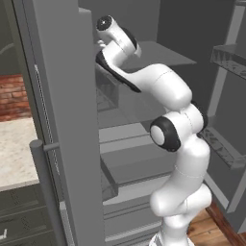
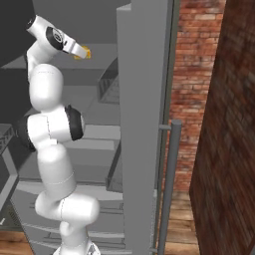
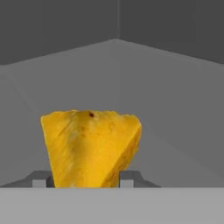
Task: Take the cheese, steak, and garlic from the fridge and place them on the plate on the dining counter to create an appetizer plate.
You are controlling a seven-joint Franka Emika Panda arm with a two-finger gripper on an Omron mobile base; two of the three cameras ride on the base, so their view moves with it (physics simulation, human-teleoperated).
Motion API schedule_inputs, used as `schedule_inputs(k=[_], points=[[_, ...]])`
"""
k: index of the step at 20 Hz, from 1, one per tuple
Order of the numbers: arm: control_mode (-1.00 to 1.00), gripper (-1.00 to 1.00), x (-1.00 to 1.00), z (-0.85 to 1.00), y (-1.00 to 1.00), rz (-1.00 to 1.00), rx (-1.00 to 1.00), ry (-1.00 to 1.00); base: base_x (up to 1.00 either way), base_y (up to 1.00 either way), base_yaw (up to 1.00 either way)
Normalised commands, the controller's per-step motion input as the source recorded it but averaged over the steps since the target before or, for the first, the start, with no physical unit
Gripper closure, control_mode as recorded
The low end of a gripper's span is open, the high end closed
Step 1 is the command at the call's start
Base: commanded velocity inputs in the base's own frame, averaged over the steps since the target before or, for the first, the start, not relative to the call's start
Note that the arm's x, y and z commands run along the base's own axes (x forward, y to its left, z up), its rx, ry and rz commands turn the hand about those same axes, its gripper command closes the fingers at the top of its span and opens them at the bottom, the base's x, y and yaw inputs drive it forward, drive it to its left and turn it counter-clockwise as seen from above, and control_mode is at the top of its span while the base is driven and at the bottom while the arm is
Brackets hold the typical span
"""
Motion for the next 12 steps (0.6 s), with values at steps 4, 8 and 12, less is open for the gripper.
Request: schedule_inputs(k=[4,8,12], points=[[-1.00,1.00,-0.58,-0.23,-0.02,-0.15,0.00,-0.09,0.00,0.00,0.00],[-1.00,1.00,-0.90,-0.07,0.01,-0.05,0.00,-0.11,0.00,0.00,0.00],[-1.00,1.00,-1.00,-0.02,-0.10,0.00,0.00,-0.13,0.00,0.00,0.00]])
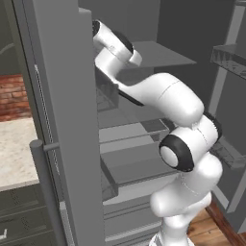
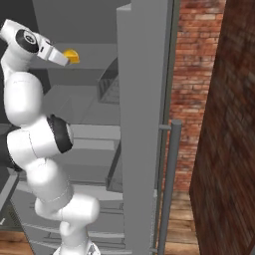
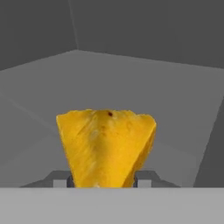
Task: Take the cheese, steak, and garlic from the fridge and place them on the plate on the dining counter to create an appetizer plate.
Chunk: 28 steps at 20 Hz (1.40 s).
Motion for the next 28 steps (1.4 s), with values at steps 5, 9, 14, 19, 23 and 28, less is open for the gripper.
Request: schedule_inputs(k=[5,9,14,19,23,28], points=[[-1.00,1.00,-0.98,-0.03,-0.49,0.00,0.02,-0.11,0.00,0.00,0.00],[-1.00,1.00,-0.85,-0.04,-0.81,0.00,0.11,-0.04,0.00,0.00,0.00],[-1.00,1.00,-0.99,0.00,-0.40,0.12,0.09,-0.01,0.00,0.00,0.00],[-1.00,1.00,-1.00,0.00,0.00,0.33,0.00,0.00,0.00,0.00,0.00],[-1.00,1.00,-0.99,0.04,-0.12,0.34,0.00,-0.01,0.00,0.00,0.00],[-1.00,1.00,-0.69,0.05,-0.12,0.25,0.00,-0.01,0.00,0.00,0.00]])
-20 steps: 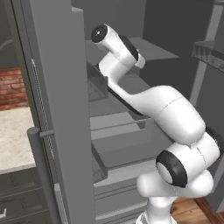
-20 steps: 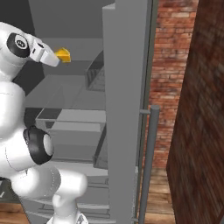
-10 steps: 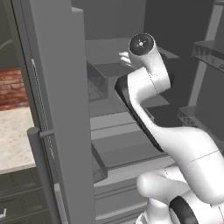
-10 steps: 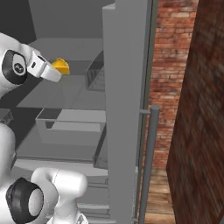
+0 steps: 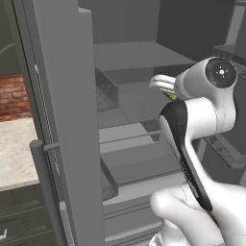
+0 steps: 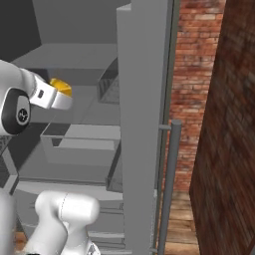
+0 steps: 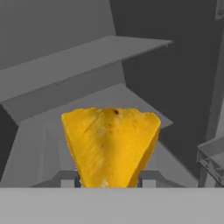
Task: Take the cheese, steak, and garlic from the fridge and place them on the plate on the dining counter to create an appetizer plate.
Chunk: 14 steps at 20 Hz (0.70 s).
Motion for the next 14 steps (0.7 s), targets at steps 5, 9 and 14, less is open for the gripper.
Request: schedule_inputs(k=[5,9,14], points=[[1.00,1.00,-0.12,0.00,-0.01,0.05,0.00,0.00,-0.60,-0.02,0.22],[1.00,1.00,0.00,0.00,0.00,0.00,0.00,0.00,-0.95,0.02,0.25],[1.00,1.00,0.00,0.00,0.00,0.00,0.00,0.00,-1.00,0.08,0.23]])
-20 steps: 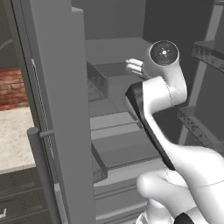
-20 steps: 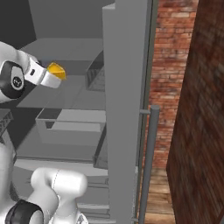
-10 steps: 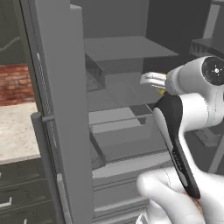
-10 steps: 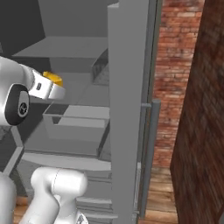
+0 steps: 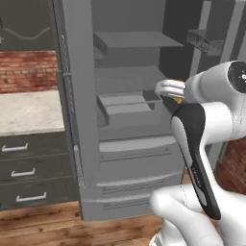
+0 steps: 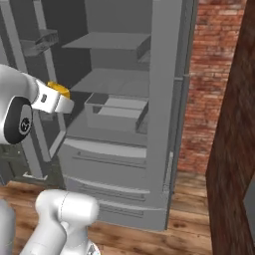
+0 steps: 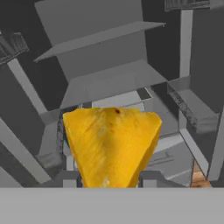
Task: Take the cheese, steak, and garlic from the fridge and place them on the plate on the dining counter to create an appetizer plate.
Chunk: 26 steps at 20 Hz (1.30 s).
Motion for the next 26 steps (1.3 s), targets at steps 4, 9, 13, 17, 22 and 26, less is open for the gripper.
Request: schedule_inputs(k=[4,9,13,17,22,26], points=[[1.00,1.00,0.00,0.00,0.00,0.00,0.00,0.00,-0.99,0.47,0.39],[1.00,1.00,0.00,0.00,0.00,0.00,0.00,0.00,-0.67,0.67,0.55],[1.00,1.00,0.00,0.00,0.00,0.00,0.00,0.00,-0.09,0.91,0.65],[1.00,1.00,0.00,0.00,0.00,0.00,0.00,0.00,0.29,0.84,0.71],[1.00,1.00,0.00,0.00,0.00,0.00,0.00,0.00,0.78,0.50,0.67],[1.00,1.00,0.00,0.00,0.00,0.00,0.00,0.00,1.00,-0.08,0.60]])
